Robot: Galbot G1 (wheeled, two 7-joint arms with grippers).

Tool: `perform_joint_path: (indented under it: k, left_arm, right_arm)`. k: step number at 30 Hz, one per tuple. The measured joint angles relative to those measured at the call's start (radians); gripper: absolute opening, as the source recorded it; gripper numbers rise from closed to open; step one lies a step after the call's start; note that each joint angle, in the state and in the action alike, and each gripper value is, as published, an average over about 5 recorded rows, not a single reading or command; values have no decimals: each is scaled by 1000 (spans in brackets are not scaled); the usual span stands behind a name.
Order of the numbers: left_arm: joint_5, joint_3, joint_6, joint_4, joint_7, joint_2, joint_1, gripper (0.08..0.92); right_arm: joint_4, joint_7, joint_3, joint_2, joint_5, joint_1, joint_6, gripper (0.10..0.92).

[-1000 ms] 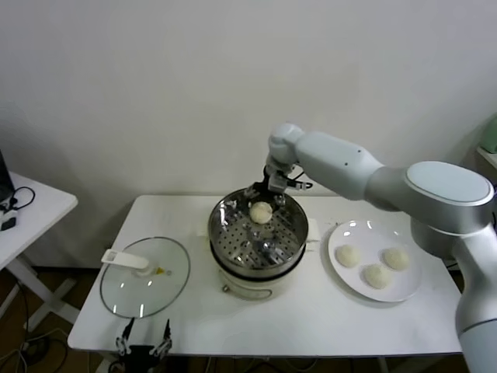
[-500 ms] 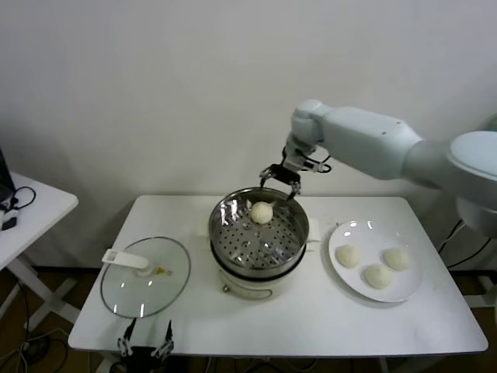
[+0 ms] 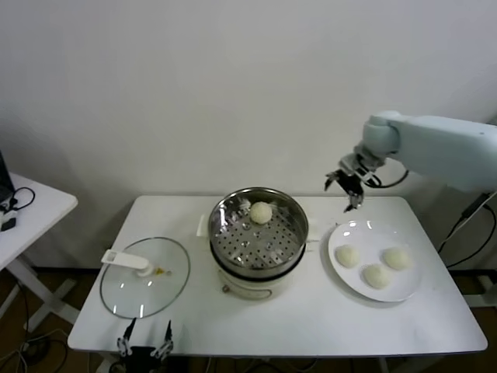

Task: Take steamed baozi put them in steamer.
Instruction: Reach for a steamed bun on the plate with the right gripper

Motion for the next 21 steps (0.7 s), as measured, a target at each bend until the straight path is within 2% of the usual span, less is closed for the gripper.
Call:
perform_joint_path:
  k: [11,21]
  left_arm:
    - [3,-7,2,9,0,-2,1,823]
    - [8,-10,6,13,1,-8,5,823]
  right_arm:
    - [47,85,135,-95,-10,-195,-223,823]
    - [19,93,252,-105,-49,-345,-291,823]
